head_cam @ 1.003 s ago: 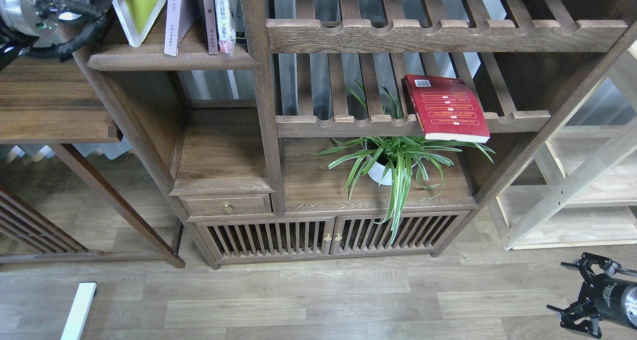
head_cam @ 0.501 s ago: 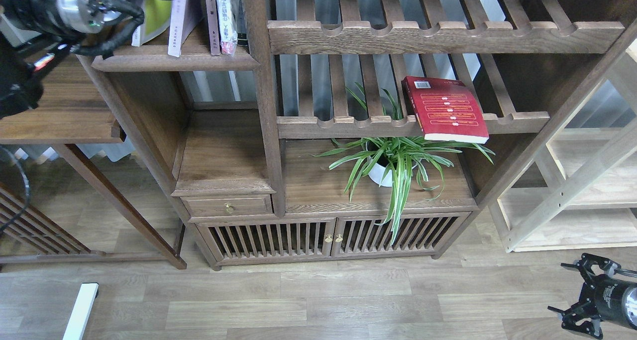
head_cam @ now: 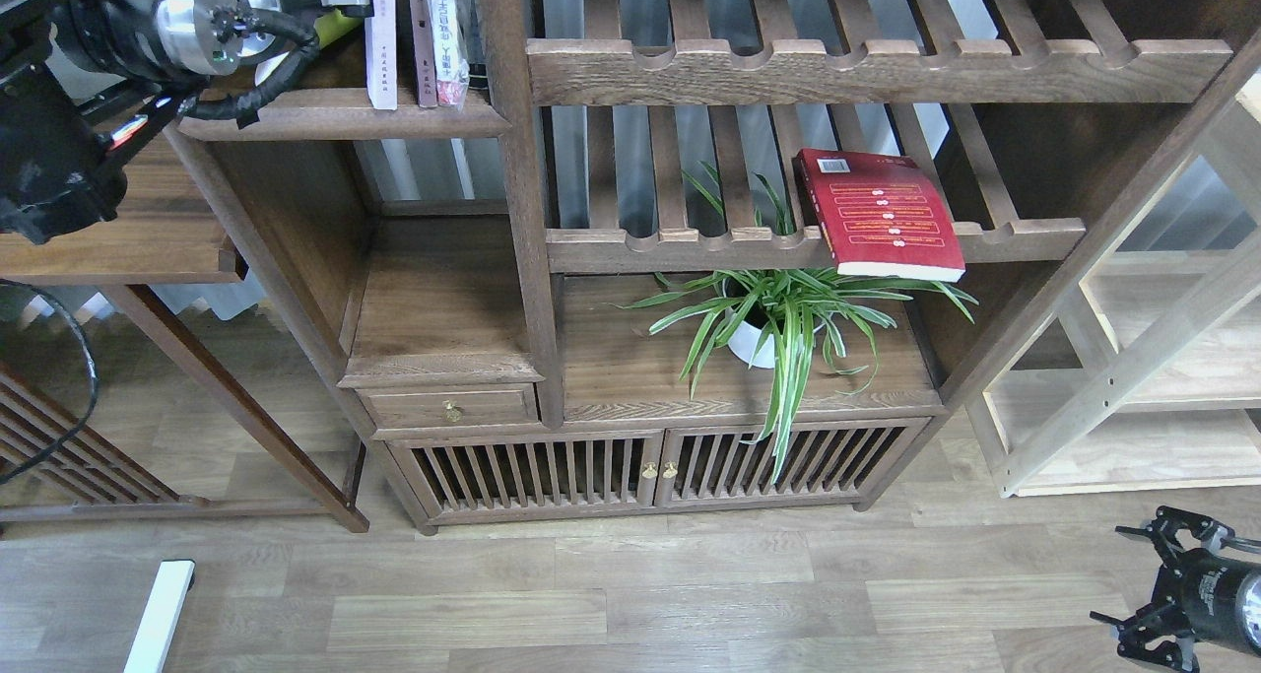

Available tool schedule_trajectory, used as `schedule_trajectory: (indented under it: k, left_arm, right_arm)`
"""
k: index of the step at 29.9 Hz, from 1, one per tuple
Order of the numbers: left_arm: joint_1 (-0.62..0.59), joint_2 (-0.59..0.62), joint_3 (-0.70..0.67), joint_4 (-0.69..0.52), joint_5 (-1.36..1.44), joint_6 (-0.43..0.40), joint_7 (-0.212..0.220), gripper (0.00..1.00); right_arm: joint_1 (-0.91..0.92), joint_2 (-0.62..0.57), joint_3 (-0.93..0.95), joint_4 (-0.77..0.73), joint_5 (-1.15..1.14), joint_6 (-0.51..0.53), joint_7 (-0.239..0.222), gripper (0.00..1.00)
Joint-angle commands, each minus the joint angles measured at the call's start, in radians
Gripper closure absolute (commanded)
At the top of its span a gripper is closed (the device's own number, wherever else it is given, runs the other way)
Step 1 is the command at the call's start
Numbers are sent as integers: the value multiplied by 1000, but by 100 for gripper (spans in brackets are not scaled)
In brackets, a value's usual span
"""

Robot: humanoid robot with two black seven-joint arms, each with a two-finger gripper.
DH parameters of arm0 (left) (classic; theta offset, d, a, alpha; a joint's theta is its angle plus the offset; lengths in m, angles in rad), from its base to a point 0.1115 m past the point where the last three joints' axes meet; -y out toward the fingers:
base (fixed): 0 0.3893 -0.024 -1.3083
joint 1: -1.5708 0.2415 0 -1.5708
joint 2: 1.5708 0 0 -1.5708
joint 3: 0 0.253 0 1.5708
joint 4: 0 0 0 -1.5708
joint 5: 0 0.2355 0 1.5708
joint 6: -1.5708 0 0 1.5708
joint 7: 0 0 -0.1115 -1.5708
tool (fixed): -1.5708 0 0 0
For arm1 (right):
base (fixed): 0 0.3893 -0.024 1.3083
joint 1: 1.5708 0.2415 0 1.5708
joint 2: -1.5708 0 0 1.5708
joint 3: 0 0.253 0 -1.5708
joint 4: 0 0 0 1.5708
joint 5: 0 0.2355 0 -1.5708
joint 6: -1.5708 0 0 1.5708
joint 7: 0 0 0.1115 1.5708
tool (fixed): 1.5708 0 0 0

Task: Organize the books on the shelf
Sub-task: 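Press the book upright beside the shelf books with the left gripper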

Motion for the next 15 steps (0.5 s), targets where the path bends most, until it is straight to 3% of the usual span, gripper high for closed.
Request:
schedule_trajectory:
  k: [1,15]
  left_arm:
    - [-3,3,3,-1,2,1,-1,100]
    - [-31,9,-23,-14,-1,-3,-1,100]
  right_arm:
    - [0,2,0,0,2,0,0,0]
    - [0,2,0,0,0,0,0,0]
